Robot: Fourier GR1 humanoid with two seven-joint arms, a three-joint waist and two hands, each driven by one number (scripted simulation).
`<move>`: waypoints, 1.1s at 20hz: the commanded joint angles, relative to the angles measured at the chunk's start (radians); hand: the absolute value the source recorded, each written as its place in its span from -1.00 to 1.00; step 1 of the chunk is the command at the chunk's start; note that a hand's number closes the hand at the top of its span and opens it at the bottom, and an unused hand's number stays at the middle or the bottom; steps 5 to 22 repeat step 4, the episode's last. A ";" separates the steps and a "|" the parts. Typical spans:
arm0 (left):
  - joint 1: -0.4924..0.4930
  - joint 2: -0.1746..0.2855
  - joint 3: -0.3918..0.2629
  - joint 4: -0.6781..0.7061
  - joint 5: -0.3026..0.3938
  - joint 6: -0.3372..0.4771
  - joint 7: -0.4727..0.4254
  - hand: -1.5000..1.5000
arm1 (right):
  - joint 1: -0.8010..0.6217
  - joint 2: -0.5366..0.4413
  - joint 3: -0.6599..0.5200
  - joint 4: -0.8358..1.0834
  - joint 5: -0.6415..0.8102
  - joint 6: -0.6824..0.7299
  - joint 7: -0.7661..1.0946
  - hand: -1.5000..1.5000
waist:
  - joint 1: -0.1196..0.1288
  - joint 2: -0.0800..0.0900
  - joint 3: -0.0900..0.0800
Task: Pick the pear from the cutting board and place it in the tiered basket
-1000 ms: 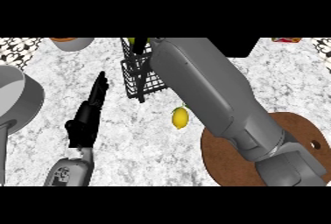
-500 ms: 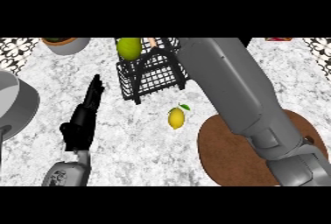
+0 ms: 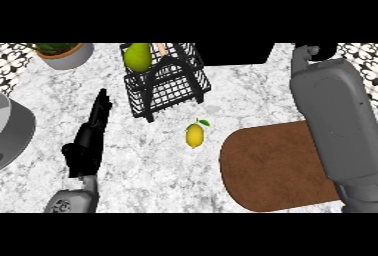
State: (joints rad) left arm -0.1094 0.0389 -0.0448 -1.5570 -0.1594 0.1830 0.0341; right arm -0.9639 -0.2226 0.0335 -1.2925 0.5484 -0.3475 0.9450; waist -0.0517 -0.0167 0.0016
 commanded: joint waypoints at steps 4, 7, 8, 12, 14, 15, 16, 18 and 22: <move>0.019 0.004 0.001 -0.036 -0.005 0.006 0.030 0.00 | 0.422 -0.144 -0.107 -0.439 -0.219 0.138 -0.076 -1.00 | -0.020 -0.002 0.001; 0.019 0.004 0.001 -0.036 -0.005 0.006 0.030 0.00 | 0.422 -0.144 -0.107 -0.439 -0.219 0.138 -0.076 -1.00 | -0.020 -0.002 0.001; 0.019 0.004 0.001 -0.036 -0.005 0.006 0.030 0.00 | 0.422 -0.144 -0.107 -0.439 -0.219 0.138 -0.076 -1.00 | -0.020 -0.002 0.001; 0.019 0.004 0.001 -0.036 -0.005 0.006 0.030 0.00 | 0.422 -0.144 -0.107 -0.439 -0.219 0.138 -0.076 -1.00 | -0.020 -0.002 0.001; 0.019 0.004 0.001 -0.036 -0.005 0.006 0.030 0.00 | 0.422 -0.144 -0.107 -0.439 -0.219 0.138 -0.076 -1.00 | -0.020 -0.002 0.001; 0.019 0.004 0.001 -0.036 -0.005 0.006 0.030 0.00 | 0.422 -0.144 -0.107 -0.439 -0.219 0.138 -0.076 -1.00 | -0.020 -0.002 0.001; 0.019 0.004 0.001 -0.036 -0.005 0.006 0.030 0.00 | 0.422 -0.144 -0.107 -0.439 -0.219 0.138 -0.076 -1.00 | -0.020 -0.002 0.001; 0.019 0.004 0.001 -0.036 -0.005 0.006 0.030 0.00 | 0.422 -0.144 -0.107 -0.439 -0.219 0.138 -0.076 -1.00 | -0.020 -0.002 0.001; 0.019 0.004 0.001 -0.036 -0.005 0.006 0.030 0.00 | 0.422 -0.144 -0.107 -0.439 -0.219 0.138 -0.076 -1.00 | -0.020 -0.002 0.001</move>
